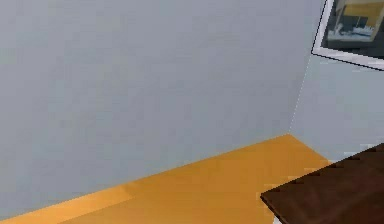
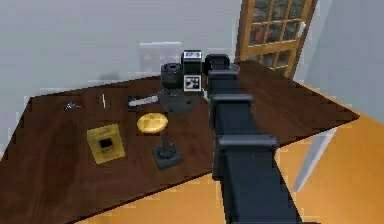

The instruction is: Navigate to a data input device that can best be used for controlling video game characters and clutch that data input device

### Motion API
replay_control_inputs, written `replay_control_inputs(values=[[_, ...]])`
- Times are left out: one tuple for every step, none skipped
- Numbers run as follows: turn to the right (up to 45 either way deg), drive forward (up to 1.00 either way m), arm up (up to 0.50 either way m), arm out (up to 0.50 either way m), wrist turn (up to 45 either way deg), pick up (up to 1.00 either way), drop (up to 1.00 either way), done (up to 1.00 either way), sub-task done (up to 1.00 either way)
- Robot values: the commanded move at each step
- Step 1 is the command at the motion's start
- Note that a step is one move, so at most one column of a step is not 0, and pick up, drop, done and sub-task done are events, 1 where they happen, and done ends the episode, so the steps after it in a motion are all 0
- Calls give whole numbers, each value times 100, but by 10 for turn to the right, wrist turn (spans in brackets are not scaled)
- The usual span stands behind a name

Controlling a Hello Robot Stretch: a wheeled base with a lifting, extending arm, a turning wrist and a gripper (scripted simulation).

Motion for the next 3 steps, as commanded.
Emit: replay_control_inputs(values=[[0, 0, -26, 0, 0, 0, 0, 0, 0], [0, 0, 0, 0, 0, 100, 0, 0, 0], [0, 0, 10, 0, 0, 0, 0, 0, 0]])
